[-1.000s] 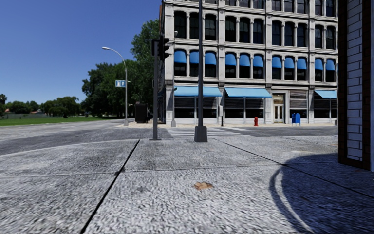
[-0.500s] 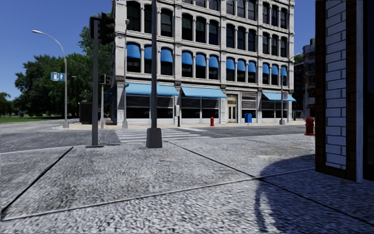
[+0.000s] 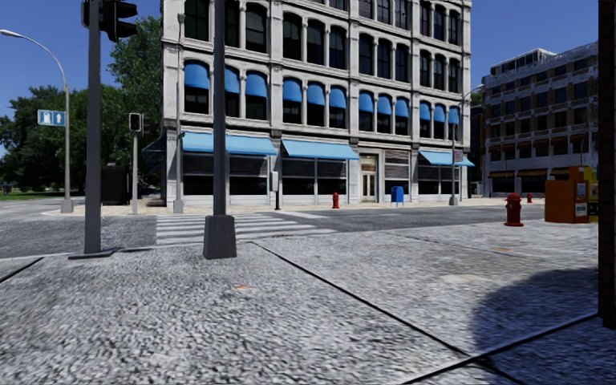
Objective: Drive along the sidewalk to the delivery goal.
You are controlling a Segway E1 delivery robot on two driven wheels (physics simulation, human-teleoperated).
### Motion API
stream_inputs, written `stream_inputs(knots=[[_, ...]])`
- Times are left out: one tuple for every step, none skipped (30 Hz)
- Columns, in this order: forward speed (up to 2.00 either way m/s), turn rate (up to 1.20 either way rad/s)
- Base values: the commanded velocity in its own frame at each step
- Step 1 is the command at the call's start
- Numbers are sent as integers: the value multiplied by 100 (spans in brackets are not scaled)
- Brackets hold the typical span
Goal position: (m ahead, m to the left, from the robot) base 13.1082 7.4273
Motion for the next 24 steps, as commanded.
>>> stream_inputs(knots=[[200, 0], [200, 0], [200, 0], [200, 0], [200, 0], [200, 0], [200, 0], [200, 0], [200, 0], [200, 0], [200, 0], [200, 0], [200, 0], [200, 0], [200, 0], [200, 0], [200, 0], [200, 0], [200, 0], [200, 0], [200, 0], [200, 0], [200, 0], [200, 0]])
